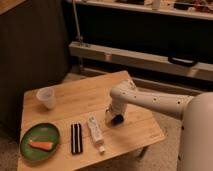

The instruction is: Wipe the white sponge on the table

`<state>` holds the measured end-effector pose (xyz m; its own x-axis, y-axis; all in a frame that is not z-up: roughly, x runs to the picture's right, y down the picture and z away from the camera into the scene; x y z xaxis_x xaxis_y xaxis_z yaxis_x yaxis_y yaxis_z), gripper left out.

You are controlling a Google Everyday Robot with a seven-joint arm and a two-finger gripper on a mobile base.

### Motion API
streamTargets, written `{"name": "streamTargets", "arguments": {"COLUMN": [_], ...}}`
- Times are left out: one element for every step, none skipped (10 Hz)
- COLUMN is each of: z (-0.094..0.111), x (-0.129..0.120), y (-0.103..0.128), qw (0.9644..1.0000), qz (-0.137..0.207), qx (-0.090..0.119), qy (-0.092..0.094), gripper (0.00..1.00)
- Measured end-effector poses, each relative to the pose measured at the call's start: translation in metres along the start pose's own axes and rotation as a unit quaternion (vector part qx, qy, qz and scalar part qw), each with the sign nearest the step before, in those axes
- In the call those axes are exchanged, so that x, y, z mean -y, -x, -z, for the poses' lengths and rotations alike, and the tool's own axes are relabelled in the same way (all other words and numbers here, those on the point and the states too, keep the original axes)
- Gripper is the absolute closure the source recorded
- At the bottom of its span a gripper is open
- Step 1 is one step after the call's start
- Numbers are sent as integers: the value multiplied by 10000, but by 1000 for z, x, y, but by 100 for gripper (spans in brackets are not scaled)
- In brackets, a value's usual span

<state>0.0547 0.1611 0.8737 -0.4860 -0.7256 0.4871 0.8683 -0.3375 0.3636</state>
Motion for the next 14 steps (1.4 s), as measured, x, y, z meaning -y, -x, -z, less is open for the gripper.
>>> {"name": "streamTargets", "arguments": {"z": [0,1,2,3,5,6,6,6,5,5,4,4,4,4], "x": [0,-2,-4,-8,-10,-12,-13,-13,-13,-12,-12,-12,-12,-12], "y": [-1,-4,-6,-7,-9,-10,-10,-10,-10,-10,-9,-9,-9,-9], "qw": [10000,10000,9999,9999,9999,9999,9999,9999,9999,9999,9999,9999,9999,9999], "qz": [-8,-12,-30,-48,-65,-86,-103,-111,-115,-116,-116,-113,-113,-111], "qx": [2,-6,-3,9,5,12,16,30,40,49,57,64,72,85], "qy": [48,84,108,105,100,94,86,83,76,68,61,53,48,39], "gripper": [30,30,30,30,30,30,30,30,30,34,44,51,52,52]}}
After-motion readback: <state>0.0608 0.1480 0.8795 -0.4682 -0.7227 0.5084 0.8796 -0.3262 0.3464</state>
